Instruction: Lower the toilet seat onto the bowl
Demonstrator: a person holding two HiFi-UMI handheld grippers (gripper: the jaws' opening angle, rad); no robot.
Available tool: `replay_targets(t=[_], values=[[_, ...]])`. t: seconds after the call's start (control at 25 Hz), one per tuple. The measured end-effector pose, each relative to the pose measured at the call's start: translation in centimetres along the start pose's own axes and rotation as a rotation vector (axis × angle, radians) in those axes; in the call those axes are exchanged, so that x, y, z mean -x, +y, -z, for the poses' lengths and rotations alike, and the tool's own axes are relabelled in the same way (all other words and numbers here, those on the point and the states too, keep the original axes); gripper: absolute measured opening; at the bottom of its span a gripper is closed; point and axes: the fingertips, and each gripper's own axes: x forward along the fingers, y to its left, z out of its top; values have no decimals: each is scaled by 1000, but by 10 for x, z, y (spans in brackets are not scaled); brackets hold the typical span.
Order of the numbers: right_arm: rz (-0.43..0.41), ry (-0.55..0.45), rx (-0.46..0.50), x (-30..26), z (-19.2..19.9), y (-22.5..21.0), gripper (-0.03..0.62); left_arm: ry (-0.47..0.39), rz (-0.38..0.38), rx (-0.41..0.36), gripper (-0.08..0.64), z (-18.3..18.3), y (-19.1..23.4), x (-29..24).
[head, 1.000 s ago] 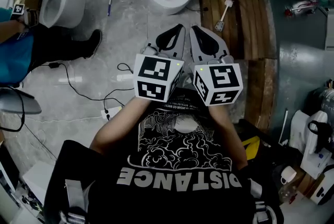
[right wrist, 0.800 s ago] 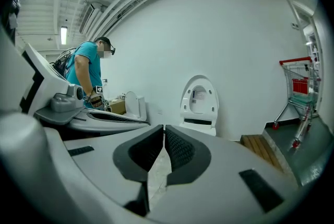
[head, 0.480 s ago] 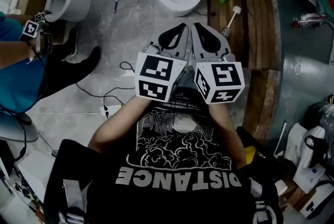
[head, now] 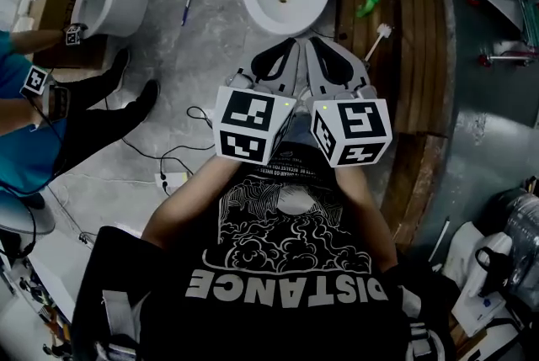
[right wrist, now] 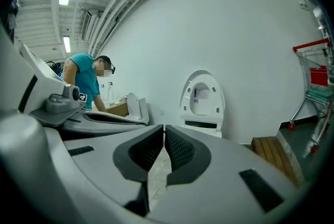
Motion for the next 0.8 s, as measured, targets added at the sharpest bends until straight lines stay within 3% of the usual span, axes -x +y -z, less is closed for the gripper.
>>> replay_targets(t=[0.56,0.8], values=[[-76,-18,-29,-41,-35,-113,21,33,-75,-5,12,-45,-16,-111],[-106,-18,-40,-51,-45,-139,21,48,-104,-10,12,-56,-18,-142]])
